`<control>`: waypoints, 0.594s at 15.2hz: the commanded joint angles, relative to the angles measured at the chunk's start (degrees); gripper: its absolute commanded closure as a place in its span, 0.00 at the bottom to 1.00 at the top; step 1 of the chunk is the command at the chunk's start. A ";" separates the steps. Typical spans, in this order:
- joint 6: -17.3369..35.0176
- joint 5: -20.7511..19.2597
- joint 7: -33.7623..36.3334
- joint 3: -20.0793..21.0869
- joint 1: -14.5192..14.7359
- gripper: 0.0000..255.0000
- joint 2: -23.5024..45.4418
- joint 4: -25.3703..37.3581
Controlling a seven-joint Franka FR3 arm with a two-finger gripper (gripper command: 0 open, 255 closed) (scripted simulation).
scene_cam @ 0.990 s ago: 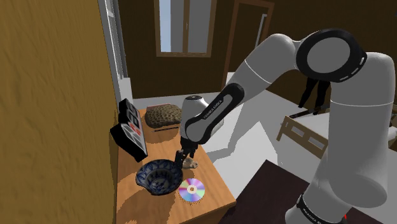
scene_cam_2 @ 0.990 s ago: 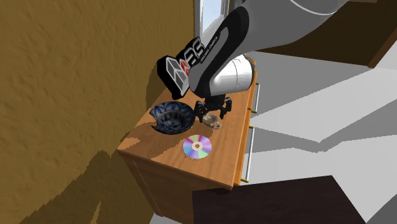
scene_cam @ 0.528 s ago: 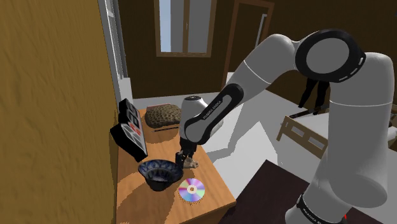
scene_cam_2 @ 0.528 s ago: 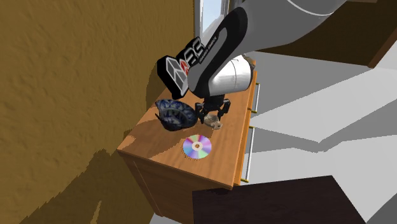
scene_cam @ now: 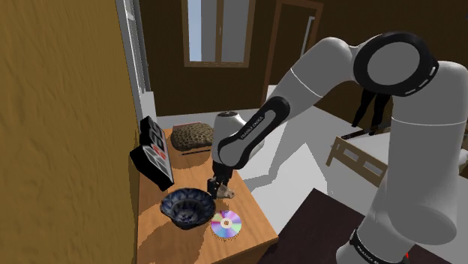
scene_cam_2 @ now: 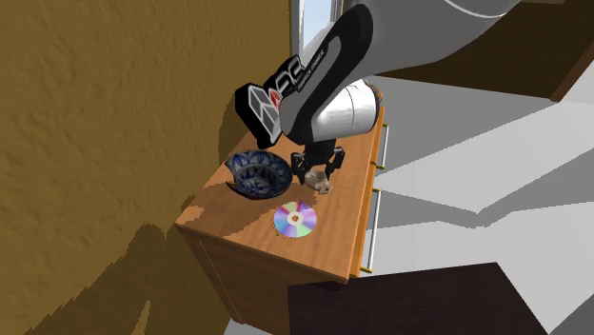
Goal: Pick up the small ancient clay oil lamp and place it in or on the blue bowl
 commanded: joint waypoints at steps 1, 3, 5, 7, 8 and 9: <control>-1.35 0.19 -0.05 0.14 -0.07 1.00 -1.35 -0.06; -2.73 0.37 -0.09 0.24 -0.16 1.00 -2.70 -0.02; -4.13 0.55 -0.13 0.32 -0.24 1.00 -4.01 0.08; -5.55 0.71 -0.16 0.39 -0.31 1.00 -5.30 0.22; -6.27 0.79 -0.18 0.42 -0.34 1.00 -5.92 0.32; -6.99 0.87 -0.19 0.44 -0.37 1.00 -6.54 0.42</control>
